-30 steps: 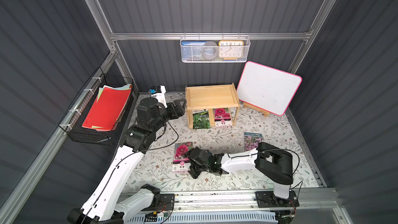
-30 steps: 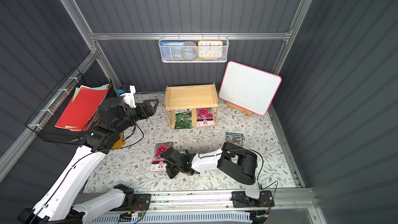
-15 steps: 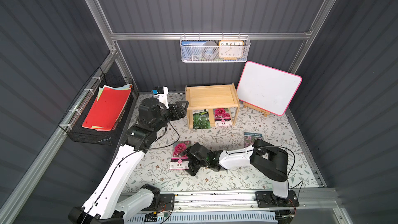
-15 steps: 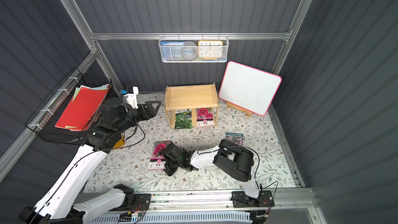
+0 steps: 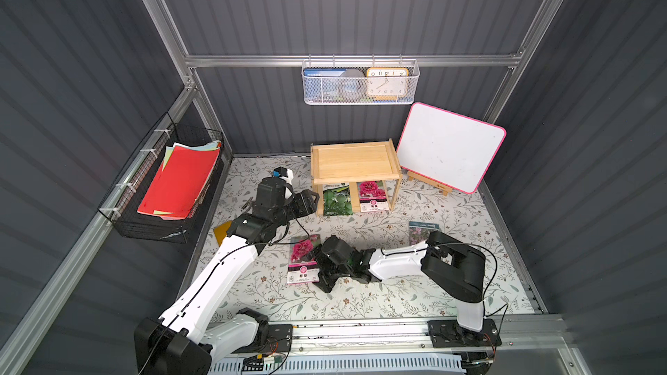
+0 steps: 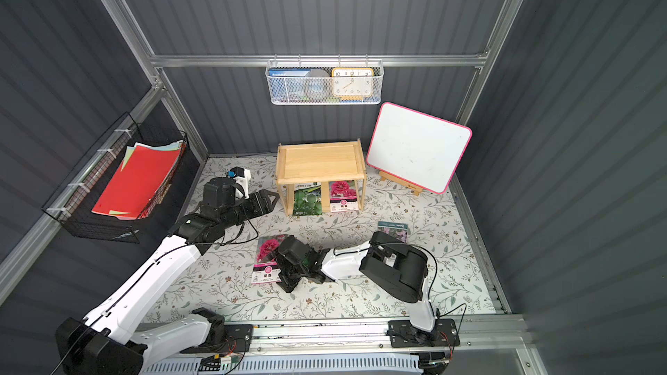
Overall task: Take the seed bag off the shelf
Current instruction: Place the seed packet at the center of the board.
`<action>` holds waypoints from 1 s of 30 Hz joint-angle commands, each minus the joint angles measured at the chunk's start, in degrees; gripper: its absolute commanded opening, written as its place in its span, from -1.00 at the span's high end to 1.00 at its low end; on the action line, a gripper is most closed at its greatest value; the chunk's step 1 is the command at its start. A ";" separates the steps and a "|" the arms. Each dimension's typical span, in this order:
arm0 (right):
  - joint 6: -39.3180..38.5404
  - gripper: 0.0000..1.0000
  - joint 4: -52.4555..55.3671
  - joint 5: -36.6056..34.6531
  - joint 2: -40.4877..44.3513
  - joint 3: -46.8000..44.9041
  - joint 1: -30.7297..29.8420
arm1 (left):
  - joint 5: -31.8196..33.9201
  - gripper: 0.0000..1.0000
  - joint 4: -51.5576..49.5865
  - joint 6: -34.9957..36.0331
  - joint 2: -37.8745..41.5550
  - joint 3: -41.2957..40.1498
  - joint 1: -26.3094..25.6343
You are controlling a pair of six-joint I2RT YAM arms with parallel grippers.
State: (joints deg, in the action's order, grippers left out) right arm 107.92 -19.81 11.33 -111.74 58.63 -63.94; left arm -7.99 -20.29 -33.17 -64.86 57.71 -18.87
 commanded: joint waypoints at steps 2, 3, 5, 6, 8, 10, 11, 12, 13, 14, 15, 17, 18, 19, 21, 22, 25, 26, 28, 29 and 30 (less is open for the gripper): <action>-1.13 -0.98 7.88 2.11 1.63 -2.72 0.77 | 2.75 -0.41 1.04 -1.72 0.52 -1.08 -0.11; -2.33 -0.98 11.03 2.20 2.58 -1.74 1.22 | 2.97 -0.41 0.97 -1.66 0.47 -1.11 -0.11; -6.62 -0.98 19.48 4.63 4.01 1.96 1.80 | 3.40 -0.41 1.03 -1.64 0.52 -1.37 -0.11; -9.86 -0.98 24.34 4.87 4.21 4.95 2.09 | 3.57 -0.42 1.18 -1.65 0.55 -1.69 -0.11; -14.62 -0.98 33.63 5.09 3.94 10.43 2.57 | 3.66 -0.42 1.68 -1.80 0.86 -2.40 -0.11; -17.57 -0.98 38.23 5.24 3.48 13.39 3.03 | 3.59 -0.43 2.39 -1.90 1.08 -3.38 -0.11; -18.36 -0.98 39.17 5.28 3.02 14.14 3.21 | 3.57 -0.43 2.82 -1.99 1.07 -3.89 -0.11; -19.10 -0.98 39.26 5.54 2.41 14.56 3.30 | 3.56 -0.43 2.99 -1.94 1.01 -4.39 -0.11; -19.74 -0.98 39.27 6.13 1.69 15.02 3.38 | 3.55 -0.44 3.04 -1.98 0.94 -4.70 -0.11; -20.19 -0.98 39.72 7.17 0.79 15.60 3.39 | 3.52 -0.44 3.07 -1.90 0.69 -4.95 -0.11; -20.21 -0.98 39.83 8.38 -0.03 15.84 3.39 | 3.51 -0.44 3.15 -1.82 0.38 -5.05 -0.11; -19.70 -0.98 38.74 9.92 -1.26 15.58 3.13 | 3.33 -0.45 3.24 -1.40 -0.15 -4.96 -0.11; -19.23 -0.98 38.28 10.32 -1.61 15.13 3.09 | 3.17 -0.45 3.33 -1.16 -0.42 -4.87 -0.11; -18.99 -0.98 37.93 10.38 -1.63 14.73 3.06 | 3.05 -0.44 3.33 -0.96 -0.58 -4.64 -0.11; -18.75 -0.98 38.03 10.07 -1.40 14.01 3.04 | 3.00 -0.45 3.42 -0.67 -0.86 -4.30 -0.06; -18.88 -0.98 38.26 9.87 -1.33 13.90 3.04 | 2.98 -0.45 3.51 -0.59 -0.93 -4.19 -0.08; -19.47 -0.98 39.11 9.76 -1.04 13.87 3.07 | 2.80 -0.45 3.77 -0.54 -1.19 -3.84 -0.04; -19.78 -0.98 39.11 9.76 -1.23 13.96 3.03 | 2.65 -0.45 3.81 -0.54 -1.20 -3.84 -0.03; -20.56 -0.98 39.72 9.93 -1.68 14.73 3.03 | 2.54 -0.45 3.95 -0.48 -1.40 -3.75 -0.07; -21.17 -0.98 40.31 10.02 -2.10 15.21 3.04 | 2.53 -0.45 3.95 -0.41 -1.50 -3.81 -0.09; -21.94 -0.98 41.44 10.02 -2.61 16.14 2.95 | 2.54 -0.45 3.90 -0.32 -1.58 -3.70 -0.10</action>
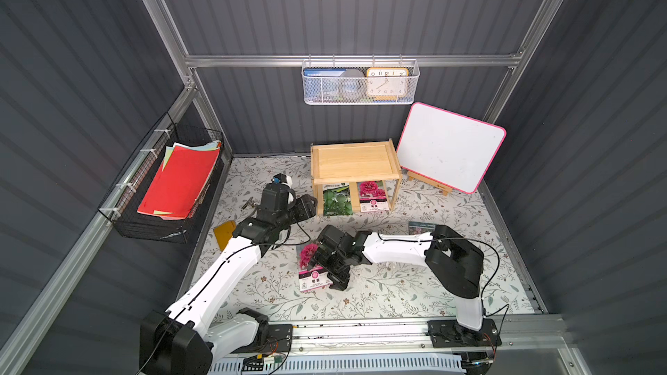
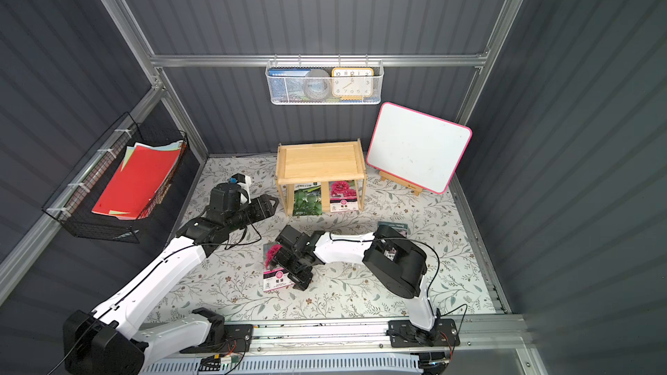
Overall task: Take the seed bag off the shelf
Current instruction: Place the seed packet at the center of the board.
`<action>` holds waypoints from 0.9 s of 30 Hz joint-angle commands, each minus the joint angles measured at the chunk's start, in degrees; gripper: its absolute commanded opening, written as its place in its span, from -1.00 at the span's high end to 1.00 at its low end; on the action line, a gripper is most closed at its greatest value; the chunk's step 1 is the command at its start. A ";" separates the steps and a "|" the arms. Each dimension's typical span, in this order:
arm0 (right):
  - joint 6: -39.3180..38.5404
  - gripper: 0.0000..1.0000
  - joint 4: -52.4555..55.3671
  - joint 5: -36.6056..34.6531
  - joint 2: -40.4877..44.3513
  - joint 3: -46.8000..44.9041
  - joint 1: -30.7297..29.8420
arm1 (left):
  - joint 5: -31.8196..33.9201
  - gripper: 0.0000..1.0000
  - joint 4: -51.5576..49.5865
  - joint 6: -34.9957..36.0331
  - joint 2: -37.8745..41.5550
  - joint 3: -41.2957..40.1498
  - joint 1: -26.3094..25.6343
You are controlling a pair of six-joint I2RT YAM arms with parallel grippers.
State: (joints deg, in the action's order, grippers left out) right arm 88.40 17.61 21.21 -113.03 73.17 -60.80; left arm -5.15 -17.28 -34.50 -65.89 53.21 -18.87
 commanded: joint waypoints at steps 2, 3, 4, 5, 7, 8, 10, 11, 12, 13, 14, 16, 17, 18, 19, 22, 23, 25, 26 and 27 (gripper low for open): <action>-4.27 -0.98 6.71 -0.31 -2.18 3.13 -0.35 | -0.39 -0.45 0.69 1.24 -0.58 1.04 -0.05; -5.36 -0.98 8.07 -0.78 -2.59 4.23 -0.42 | -0.41 -0.45 0.60 1.35 -0.57 1.11 -0.10; -6.39 -0.98 10.45 -1.26 -2.92 5.03 -0.59 | -0.48 -0.45 0.58 1.37 -0.56 1.31 -0.06; -7.52 -0.98 12.25 -1.77 -3.41 5.99 -0.57 | -0.48 -0.45 0.60 1.45 -0.45 1.26 -0.08; -9.39 -0.98 15.09 -3.03 -3.93 7.47 -0.85 | -0.52 -0.45 0.42 1.64 -0.26 1.35 -0.10; -10.38 -0.98 16.29 -4.04 -4.24 8.29 -0.94 | -0.48 -0.46 0.40 1.76 -0.21 1.37 -0.08; -12.25 -0.98 18.78 -5.59 -5.01 9.79 -1.08 | -0.48 -0.46 0.40 1.92 -0.25 1.35 -0.03; -13.07 -0.98 19.44 -6.10 -5.44 10.37 -1.13 | -0.48 -0.46 0.40 2.05 -0.21 1.29 -0.03; -13.70 -0.98 20.33 -6.42 -5.83 10.82 -1.08 | -0.48 -0.45 0.41 1.99 -0.29 1.25 -0.05; -14.07 -0.98 20.49 -6.45 -6.12 11.03 -1.14 | -0.55 -0.46 0.49 2.15 -0.23 1.11 -0.02; -14.83 -0.98 20.67 -6.45 -6.43 11.41 -1.12 | -0.57 -0.46 0.49 2.22 -0.29 1.15 -0.02; -16.36 -0.98 21.80 -8.07 -7.20 12.65 -1.07 | -0.64 -0.46 0.43 2.42 -0.20 1.08 -0.02; -17.58 -0.98 22.86 -8.67 -7.93 13.93 -1.06 | -0.57 -0.46 0.45 2.50 -0.25 1.06 -0.02; -18.79 -0.98 24.57 -8.91 -8.52 15.40 -1.08 | -0.57 -0.46 0.40 2.59 -0.20 1.10 -0.05; -20.08 -0.98 26.03 -9.20 -9.25 16.65 -1.08 | -0.57 -0.46 0.33 2.67 -0.18 1.12 -0.02; -23.96 -0.98 29.73 -9.85 -10.99 20.37 -1.17 | -0.48 -0.46 0.15 2.93 -0.12 1.37 -0.02; -25.30 -0.98 30.10 -10.02 -11.36 21.03 -1.17 | -0.48 -0.46 0.07 2.99 -0.10 1.44 -0.03; -27.33 -0.98 31.32 -9.99 -12.03 22.16 -1.17 | -0.43 -0.46 -0.04 3.19 -0.19 1.56 -0.02; -28.23 -0.98 31.69 -9.92 -12.25 22.47 -1.24 | -0.39 -0.46 -0.04 3.28 -0.19 1.63 -0.02; -29.13 -0.98 31.74 -9.67 -12.42 22.61 -1.26 | -0.39 -0.46 -0.11 3.36 -0.28 1.71 -0.02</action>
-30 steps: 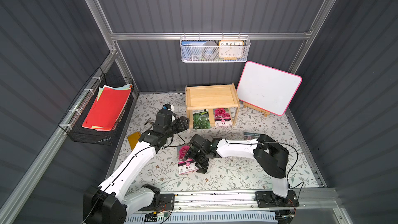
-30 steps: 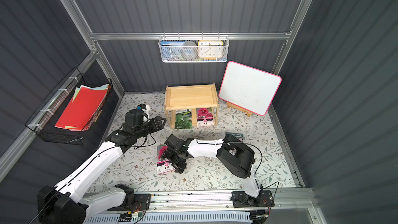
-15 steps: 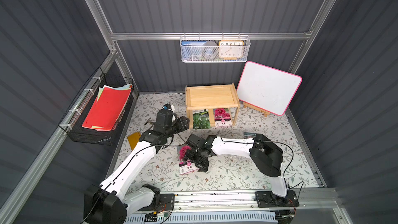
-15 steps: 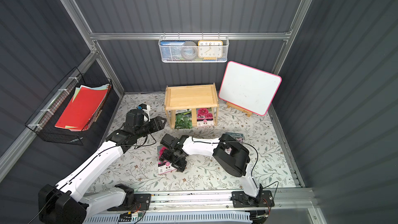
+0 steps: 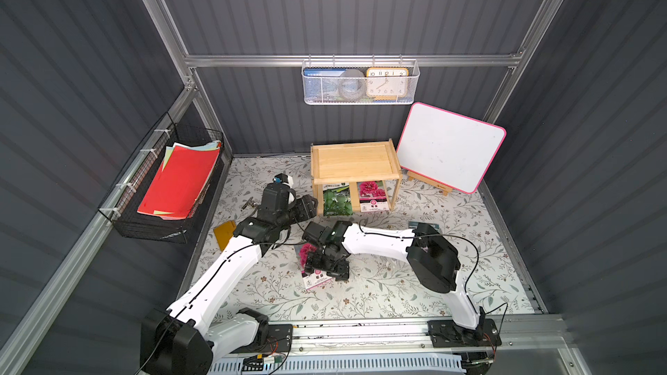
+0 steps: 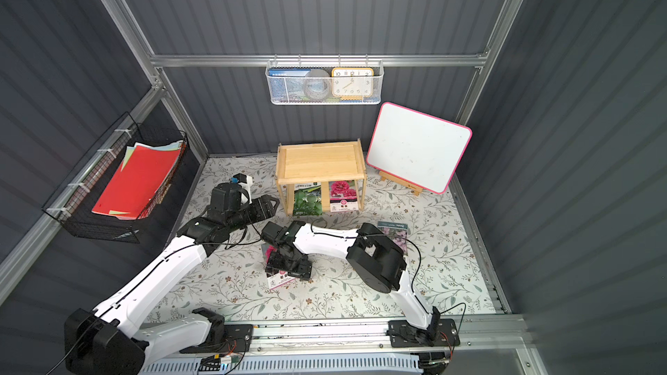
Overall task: Take the seed bag off the shelf
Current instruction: Place the seed packet at the center of the board.
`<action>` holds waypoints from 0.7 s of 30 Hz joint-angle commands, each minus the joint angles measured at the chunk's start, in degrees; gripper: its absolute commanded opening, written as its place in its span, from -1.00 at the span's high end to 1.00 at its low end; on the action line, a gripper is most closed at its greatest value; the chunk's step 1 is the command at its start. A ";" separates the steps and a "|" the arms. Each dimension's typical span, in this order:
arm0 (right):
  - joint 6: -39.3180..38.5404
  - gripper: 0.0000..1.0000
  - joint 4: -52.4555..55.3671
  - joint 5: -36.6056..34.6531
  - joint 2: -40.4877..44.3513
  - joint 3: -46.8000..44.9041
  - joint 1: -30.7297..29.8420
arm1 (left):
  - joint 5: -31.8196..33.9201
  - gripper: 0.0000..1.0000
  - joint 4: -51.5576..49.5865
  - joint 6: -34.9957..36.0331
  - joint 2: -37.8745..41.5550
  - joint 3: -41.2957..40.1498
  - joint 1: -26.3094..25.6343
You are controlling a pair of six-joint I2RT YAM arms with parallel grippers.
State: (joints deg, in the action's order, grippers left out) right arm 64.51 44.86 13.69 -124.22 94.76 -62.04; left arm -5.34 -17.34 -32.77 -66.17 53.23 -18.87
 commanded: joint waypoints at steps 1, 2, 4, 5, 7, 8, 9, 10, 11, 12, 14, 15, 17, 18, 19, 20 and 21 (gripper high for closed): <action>-6.14 -0.98 4.74 -1.91 -1.41 1.15 -0.01 | -0.19 -0.46 -0.06 1.74 -0.10 1.74 -0.02; -7.26 -0.98 5.25 -1.75 -1.66 1.57 -0.08 | -0.19 -0.47 -0.15 1.90 -0.24 1.77 0.06; -10.81 -0.98 7.64 -1.97 -2.61 3.45 -0.35 | -0.11 -0.47 -0.23 2.10 -0.38 1.81 0.11; -12.83 -0.98 9.87 -2.69 -3.36 4.97 -0.59 | -0.15 -0.47 -0.23 2.17 -0.51 1.96 0.07; -16.89 -0.98 14.29 -5.16 -4.79 8.23 -1.38 | -0.18 -0.47 -0.30 2.27 -0.62 2.05 0.06; -18.74 -0.98 16.74 -7.02 -5.58 9.86 -1.87 | -0.15 -0.47 -0.32 2.28 -0.67 2.11 0.06; -20.57 -0.98 19.10 -8.76 -6.25 11.32 -2.28 | -0.16 -0.47 -0.32 2.28 -0.77 2.11 0.06; -21.99 -0.98 20.49 -10.11 -6.79 12.25 -2.65 | -0.17 -0.47 -0.32 2.23 -0.80 2.09 0.06; -23.31 -0.98 22.11 -11.60 -7.29 13.18 -2.94 | -0.19 -0.48 -0.24 2.23 -0.86 2.13 0.06; -24.45 -0.98 23.37 -12.92 -7.78 13.76 -3.21 | -0.21 -0.48 -0.15 2.16 -0.88 2.13 0.11; -26.24 -0.98 24.36 -14.89 -8.27 14.16 -3.75 | -0.30 -0.48 0.11 1.95 -0.97 2.12 0.08; -26.68 -0.98 25.08 -16.32 -8.48 14.22 -3.95 | -0.37 -0.48 0.25 1.85 -0.90 2.13 0.08; -27.10 -0.98 25.59 -18.74 -8.65 14.09 -4.39 | -0.37 -0.48 0.57 1.70 -1.02 2.09 0.06; -27.57 -0.98 25.67 -20.19 -8.75 14.05 -4.62 | -0.37 -0.48 0.64 1.53 -0.98 2.12 0.07; -27.98 -0.98 25.72 -21.27 -8.84 14.05 -4.83 | -0.29 -0.48 0.71 1.41 -0.98 2.09 0.08; -28.58 -0.98 25.72 -22.28 -8.96 14.13 -5.01 | -0.07 -0.48 0.73 1.25 -1.13 2.13 0.07; -29.16 -0.98 25.79 -23.48 -9.16 14.15 -5.21 | 0.19 -0.48 0.67 1.16 -1.18 2.08 0.06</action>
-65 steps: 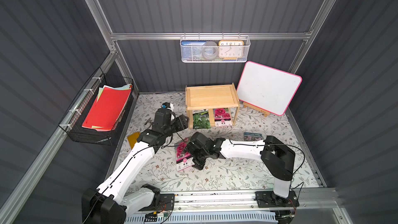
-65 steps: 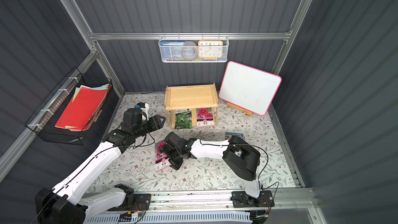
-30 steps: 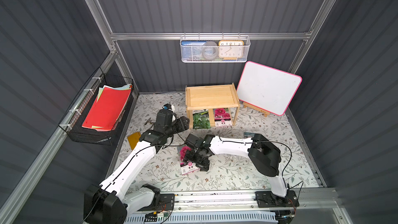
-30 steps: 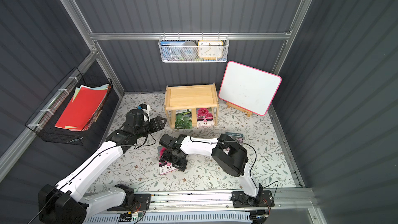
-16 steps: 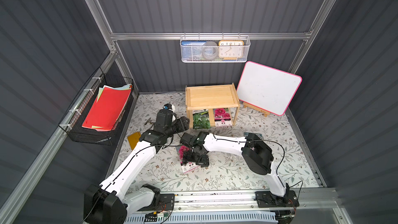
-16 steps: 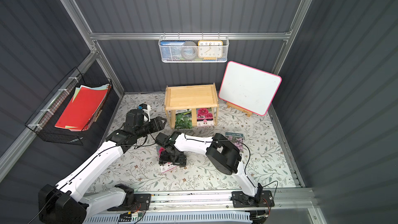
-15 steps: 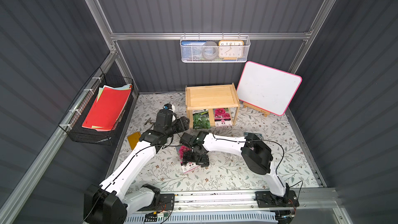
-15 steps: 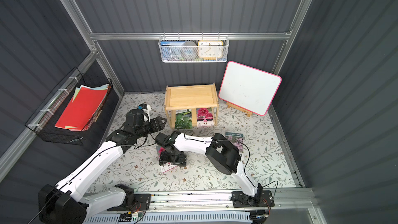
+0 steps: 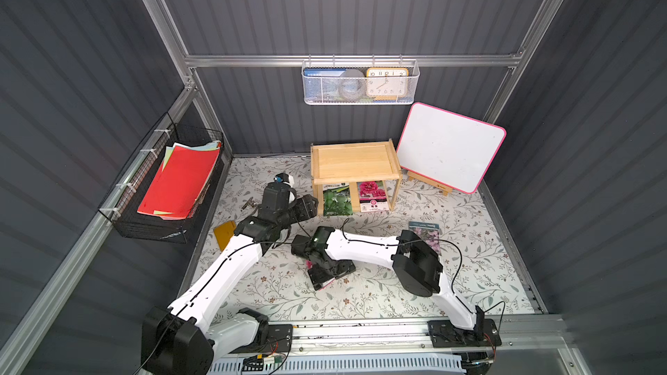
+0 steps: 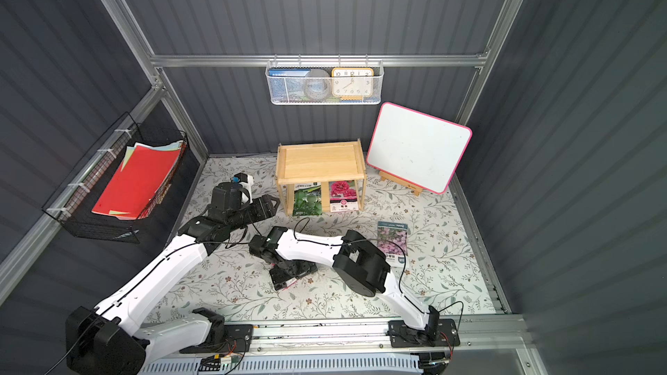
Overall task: Take the seed bag off the shelf
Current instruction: Place the seed packet at the center of the board.
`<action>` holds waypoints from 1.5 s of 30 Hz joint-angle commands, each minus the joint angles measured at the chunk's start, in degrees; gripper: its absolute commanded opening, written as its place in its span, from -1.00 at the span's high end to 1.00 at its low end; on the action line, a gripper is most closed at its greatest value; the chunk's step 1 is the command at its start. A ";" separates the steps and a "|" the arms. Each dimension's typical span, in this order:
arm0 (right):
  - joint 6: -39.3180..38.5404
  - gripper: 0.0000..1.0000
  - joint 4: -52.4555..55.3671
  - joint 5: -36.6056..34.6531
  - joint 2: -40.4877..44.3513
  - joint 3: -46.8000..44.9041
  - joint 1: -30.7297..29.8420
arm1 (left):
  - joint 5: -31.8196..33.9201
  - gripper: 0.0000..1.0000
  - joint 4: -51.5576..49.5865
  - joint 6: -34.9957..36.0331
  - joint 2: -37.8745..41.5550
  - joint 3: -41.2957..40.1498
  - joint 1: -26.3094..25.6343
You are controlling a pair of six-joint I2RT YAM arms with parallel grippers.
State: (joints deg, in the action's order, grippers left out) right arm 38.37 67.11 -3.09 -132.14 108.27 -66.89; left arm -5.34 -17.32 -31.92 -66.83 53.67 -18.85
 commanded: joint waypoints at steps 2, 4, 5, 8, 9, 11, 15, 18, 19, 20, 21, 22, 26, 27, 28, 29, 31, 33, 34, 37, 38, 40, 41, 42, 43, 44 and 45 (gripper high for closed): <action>-4.15 -0.98 3.08 -7.58 -1.66 0.63 -0.61 | 0.63 -0.48 0.56 0.12 -0.68 1.74 0.04; -4.82 -0.98 2.82 -7.23 -2.34 0.63 -0.69 | 1.07 -0.48 0.21 0.02 -0.95 2.01 0.04; -4.84 -0.98 2.46 -6.80 -2.64 0.44 -0.69 | 1.42 -0.48 -0.02 -0.06 -1.02 2.11 0.04; -4.38 -0.98 0.17 -4.44 -2.48 -1.45 -0.78 | 2.29 -0.48 -0.73 -0.38 -1.28 2.72 0.07; -4.06 -0.98 -0.97 -3.53 -2.12 -2.37 -0.74 | 2.68 -0.48 -1.01 -0.43 -1.37 3.06 0.04; -3.86 -0.98 -3.10 -1.28 -1.37 -4.16 -0.78 | 3.06 -0.48 -1.46 -0.51 -1.60 3.67 0.04; -3.55 -0.98 -7.37 1.20 1.41 -7.73 -0.61 | 1.63 -0.48 -1.44 -0.78 -2.51 4.30 0.04; -3.16 -0.97 -9.94 2.24 4.83 -10.52 -0.01 | -1.10 -0.48 -1.12 -0.94 -2.72 3.43 0.04; -2.78 -0.97 -10.97 2.54 6.23 -11.78 0.21 | -1.40 -0.48 -1.20 -1.05 -2.69 3.08 0.05; -2.43 -0.95 -12.41 3.17 7.85 -13.53 0.56 | -1.18 -0.48 -1.38 -1.25 -2.59 2.62 0.04; -1.92 -0.93 -14.18 4.16 9.80 -15.54 1.01 | -0.64 -0.48 -1.78 -1.61 -2.24 2.04 0.04; -1.44 -0.93 -15.90 5.33 11.38 -17.19 1.42 | 0.05 -0.49 -2.14 -2.02 -2.03 1.55 0.14; 2.08 -0.98 -27.29 14.75 18.09 -26.53 3.95 | 1.16 -0.51 -1.94 -4.33 -0.89 -0.56 0.46; 2.95 -0.98 -30.81 18.47 19.29 -28.77 4.67 | 0.89 -0.51 -1.29 -5.12 -0.64 -1.21 0.49; 3.96 -0.98 -33.70 21.25 20.06 -30.29 5.20 | 0.32 -0.51 -0.73 -5.85 -0.49 -1.88 0.48; 5.00 -0.98 -36.73 23.48 20.77 -31.79 5.69 | -0.61 -0.51 0.02 -6.65 -0.37 -2.81 0.56; 6.44 -0.98 -40.57 26.62 21.51 -33.24 6.63 | -1.72 -0.51 1.15 -7.61 -0.09 -4.58 0.57; 8.14 -0.98 -44.17 28.53 21.62 -34.40 7.38 | -2.53 -0.51 1.84 -8.44 0.35 -6.25 0.57; 8.90 -0.98 -45.48 29.17 21.80 -34.94 7.76 | -2.93 -0.52 2.01 -8.79 0.64 -6.98 0.57; 13.38 -0.95 -52.33 31.96 22.34 -38.22 9.32 | -3.03 -0.53 2.03 -10.36 2.09 -8.31 0.57; 15.92 -0.92 -56.20 33.12 22.55 -39.94 10.02 | -3.00 -0.55 2.21 -10.89 2.53 -8.64 0.57; 21.15 -0.90 -64.45 35.48 22.76 -43.11 11.13 | -3.65 -0.56 2.85 -11.68 2.93 -9.46 0.57; 23.59 -0.89 -68.26 36.44 22.64 -44.33 11.62 | -4.24 -0.57 3.42 -12.08 2.89 -10.01 0.61; 25.43 -0.89 -71.13 37.04 22.46 -45.24 11.85 | -5.06 -0.57 4.09 -12.36 2.64 -10.74 0.66; 26.45 -0.89 -72.63 37.15 22.38 -45.65 12.11 | -5.80 -0.57 4.75 -12.55 2.35 -11.46 0.66; 27.23 -0.89 -73.74 36.96 22.27 -46.00 12.22 | -6.62 -0.58 5.58 -12.80 1.94 -12.28 0.66; 27.81 -0.89 -74.25 36.73 22.27 -46.28 12.31 | -7.32 -0.57 6.37 -12.88 1.61 -13.04 0.66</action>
State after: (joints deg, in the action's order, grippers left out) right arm 60.10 1.58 31.62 -109.75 63.20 -54.83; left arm -9.74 -13.19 -43.09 -64.88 42.83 -18.44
